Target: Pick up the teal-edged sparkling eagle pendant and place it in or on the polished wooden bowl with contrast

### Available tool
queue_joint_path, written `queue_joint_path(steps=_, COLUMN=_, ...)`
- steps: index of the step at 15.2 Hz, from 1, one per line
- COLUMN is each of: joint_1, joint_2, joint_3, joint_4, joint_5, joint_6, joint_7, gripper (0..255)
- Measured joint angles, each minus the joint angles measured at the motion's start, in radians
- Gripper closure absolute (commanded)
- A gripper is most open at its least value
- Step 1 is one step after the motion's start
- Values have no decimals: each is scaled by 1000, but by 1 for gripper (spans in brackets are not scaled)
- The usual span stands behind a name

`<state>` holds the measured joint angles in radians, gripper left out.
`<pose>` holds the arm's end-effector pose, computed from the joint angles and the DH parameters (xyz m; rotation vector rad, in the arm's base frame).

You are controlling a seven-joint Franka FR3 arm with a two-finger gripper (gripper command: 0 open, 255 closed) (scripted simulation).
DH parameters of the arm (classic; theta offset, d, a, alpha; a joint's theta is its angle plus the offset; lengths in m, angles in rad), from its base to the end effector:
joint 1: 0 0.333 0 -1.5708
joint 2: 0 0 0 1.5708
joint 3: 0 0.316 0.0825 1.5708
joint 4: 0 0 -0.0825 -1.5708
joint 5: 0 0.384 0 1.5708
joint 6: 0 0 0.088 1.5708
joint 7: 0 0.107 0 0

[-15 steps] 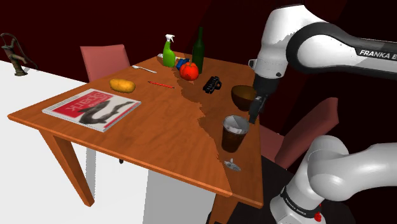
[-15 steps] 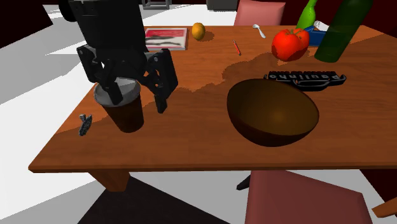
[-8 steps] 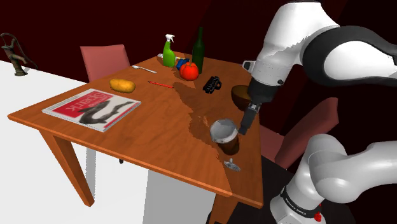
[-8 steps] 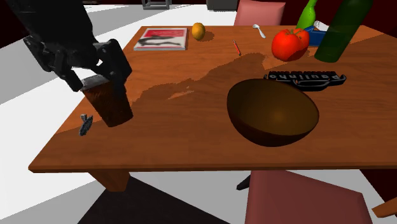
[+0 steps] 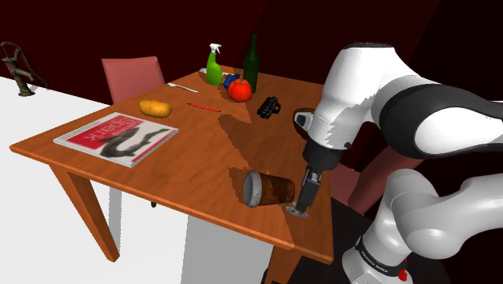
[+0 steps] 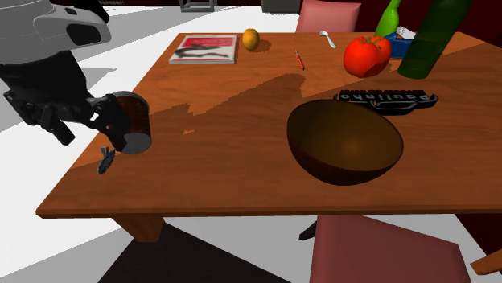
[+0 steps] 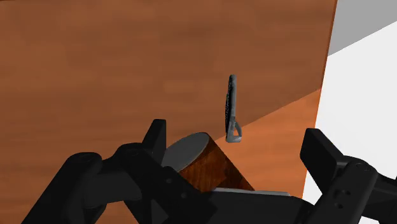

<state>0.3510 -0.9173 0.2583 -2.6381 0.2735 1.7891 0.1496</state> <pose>0.2241 0.1930 0.5041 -3.0243 -0.4788 -0.0500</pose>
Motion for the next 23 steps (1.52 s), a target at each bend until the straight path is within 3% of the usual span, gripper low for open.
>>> queue_joint_path(steps=6, joint_1=12, joint_2=8, joint_3=25, joint_4=-72, joint_5=25, joint_6=83, joint_7=0, gripper=0)
queue_joint_path(steps=12, joint_1=12, joint_2=11, joint_3=27, joint_4=-80, joint_5=27, joint_6=94, joint_7=-2, gripper=0)
queue_joint_path(steps=13, joint_1=12, joint_2=11, joint_3=27, joint_4=-80, joint_5=27, joint_6=94, joint_7=-2, gripper=255)
queue_joint_path(steps=23, joint_1=12, joint_2=11, joint_3=27, joint_4=-80, joint_5=27, joint_6=94, joint_7=-2, gripper=255)
